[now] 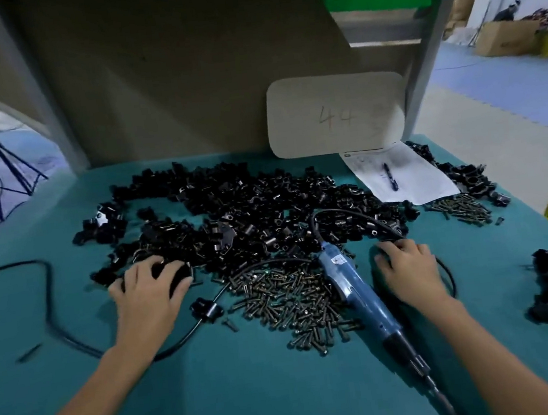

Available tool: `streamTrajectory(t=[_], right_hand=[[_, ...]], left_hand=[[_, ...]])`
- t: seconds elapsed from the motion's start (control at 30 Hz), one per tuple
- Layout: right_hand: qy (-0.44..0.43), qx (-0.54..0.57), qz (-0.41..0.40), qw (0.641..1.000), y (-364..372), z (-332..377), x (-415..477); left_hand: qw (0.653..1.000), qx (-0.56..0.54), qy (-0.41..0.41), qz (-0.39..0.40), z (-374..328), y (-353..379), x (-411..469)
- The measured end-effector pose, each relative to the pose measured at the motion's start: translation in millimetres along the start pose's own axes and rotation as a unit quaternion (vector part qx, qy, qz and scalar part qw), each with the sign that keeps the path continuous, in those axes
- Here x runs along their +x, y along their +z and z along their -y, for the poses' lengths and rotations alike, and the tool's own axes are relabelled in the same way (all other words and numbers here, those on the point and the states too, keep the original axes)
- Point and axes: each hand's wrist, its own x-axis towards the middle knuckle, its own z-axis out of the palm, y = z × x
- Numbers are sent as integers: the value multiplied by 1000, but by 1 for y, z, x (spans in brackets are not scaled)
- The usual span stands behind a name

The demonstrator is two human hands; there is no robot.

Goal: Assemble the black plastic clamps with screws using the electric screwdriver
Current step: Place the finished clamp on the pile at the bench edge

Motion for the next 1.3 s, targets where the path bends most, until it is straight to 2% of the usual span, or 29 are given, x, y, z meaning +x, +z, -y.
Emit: streamTrajectory(t=[0.13, 0.33, 0.4, 0.47, 0.57, 0.6, 0.67, 0.73, 0.77, 0.8, 0.83, 0.87, 0.9, 0.93, 0.97, 1.03, 1.13, 1.3], right_hand=[[36, 62, -75, 995, 9, -1, -5], [35, 91, -104, 990, 8, 1, -9], [35, 108, -120, 986, 7, 3, -10], [37, 122, -126, 984, 7, 3, -11], [46, 168, -137, 975, 6, 2, -11], [51, 195, -139, 970, 4, 2, -12], [65, 250, -146, 955, -2, -1, -13], [94, 323, -158, 928, -14, -2, -14], [121, 403, -156, 894, -24, -1, -14], [149, 511, -142, 834, -34, 2, -16], [174, 621, -113, 756, -45, 7, -21], [189, 709, -73, 676, -56, 12, -29], [196, 766, -27, 611, -65, 17, -39], [195, 798, 17, 570, -72, 24, -50], [185, 813, 55, 549, -77, 32, -61], [165, 816, 113, 542, -85, 51, -83], [145, 810, 148, 549, -91, 80, -108], [122, 786, 197, 573, -99, 103, -134]], left_hand=[[999, -41, -3, -12, 0, 2, 1], [990, -134, -16, -44, -5, -12, 1], [980, -189, -40, -42, -9, -19, -2], [957, -276, -91, -5, -18, -29, -7], [900, -398, -164, 65, -36, -43, -14], [870, -443, -201, 82, -41, -46, -14], [770, -556, -293, 110, -49, -54, -9], [673, -639, -347, 131, -52, -61, -4], [642, -665, -355, 143, -51, -66, -2], [621, -682, -354, 157, -51, -70, -1], [613, -690, -345, 170, -52, -75, 0], [617, -692, -327, 183, -54, -80, 0], [629, -689, -301, 195, -58, -86, 0], [646, -683, -271, 205, -63, -91, -1], [664, -676, -240, 212, -68, -97, -2], [694, -660, -187, 217, -76, -105, -6], [738, -630, -132, 202, -85, -115, -9], [783, -577, -64, 222, -82, -123, -14]])
